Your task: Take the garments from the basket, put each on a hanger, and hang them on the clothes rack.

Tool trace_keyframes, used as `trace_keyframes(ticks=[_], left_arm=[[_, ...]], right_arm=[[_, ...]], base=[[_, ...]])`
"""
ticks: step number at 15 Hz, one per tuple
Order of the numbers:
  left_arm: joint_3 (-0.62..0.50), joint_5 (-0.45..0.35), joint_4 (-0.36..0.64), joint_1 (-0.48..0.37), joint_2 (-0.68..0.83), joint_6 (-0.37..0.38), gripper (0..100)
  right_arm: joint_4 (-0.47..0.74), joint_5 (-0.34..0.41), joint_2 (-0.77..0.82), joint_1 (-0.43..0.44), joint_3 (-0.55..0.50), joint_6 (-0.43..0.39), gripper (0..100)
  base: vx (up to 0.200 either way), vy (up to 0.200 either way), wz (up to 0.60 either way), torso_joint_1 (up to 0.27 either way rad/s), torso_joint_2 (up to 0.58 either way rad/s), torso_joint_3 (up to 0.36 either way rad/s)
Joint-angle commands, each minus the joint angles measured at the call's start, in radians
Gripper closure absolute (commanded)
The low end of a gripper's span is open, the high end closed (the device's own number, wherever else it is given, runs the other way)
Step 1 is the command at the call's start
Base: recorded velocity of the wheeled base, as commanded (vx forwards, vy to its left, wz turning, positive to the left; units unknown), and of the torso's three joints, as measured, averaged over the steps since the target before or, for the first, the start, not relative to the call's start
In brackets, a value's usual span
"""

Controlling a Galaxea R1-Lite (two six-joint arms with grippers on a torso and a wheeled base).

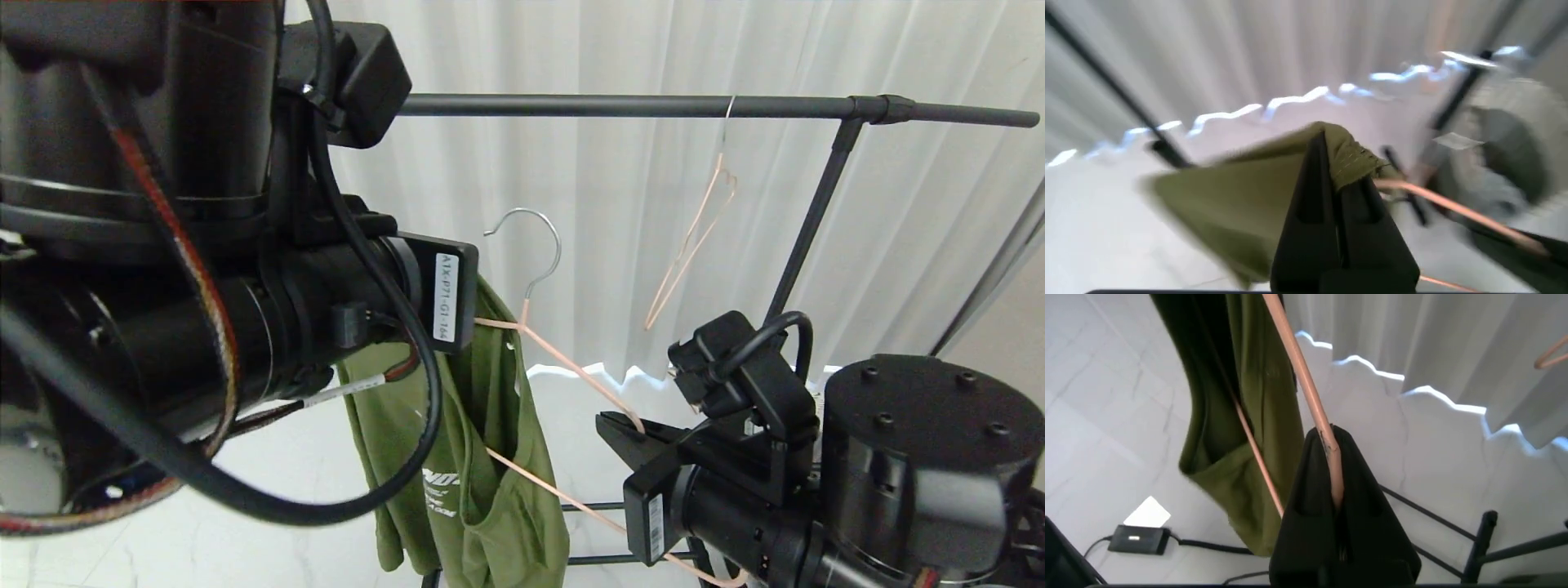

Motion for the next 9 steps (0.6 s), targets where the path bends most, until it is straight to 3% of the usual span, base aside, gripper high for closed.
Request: trace_keyframes(ticks=[1,9], left_arm=[[0.014,0.001,-0.002,0.113,-0.014,0.056,100],[0.047,0.015,-0.002,0.156,-0.012,0.068,100]], right_arm=[[0.030,-0.001,-0.082,-0.008,0.055,-0.002,100],[0.154,-0.002,-0.272,-0.088,0.101,-0.024,100]], base=[[0.000,0.000,0.00,0.000,0.00,0.000],[0.000,0.000,0.00,0.000,0.00,0.000]])
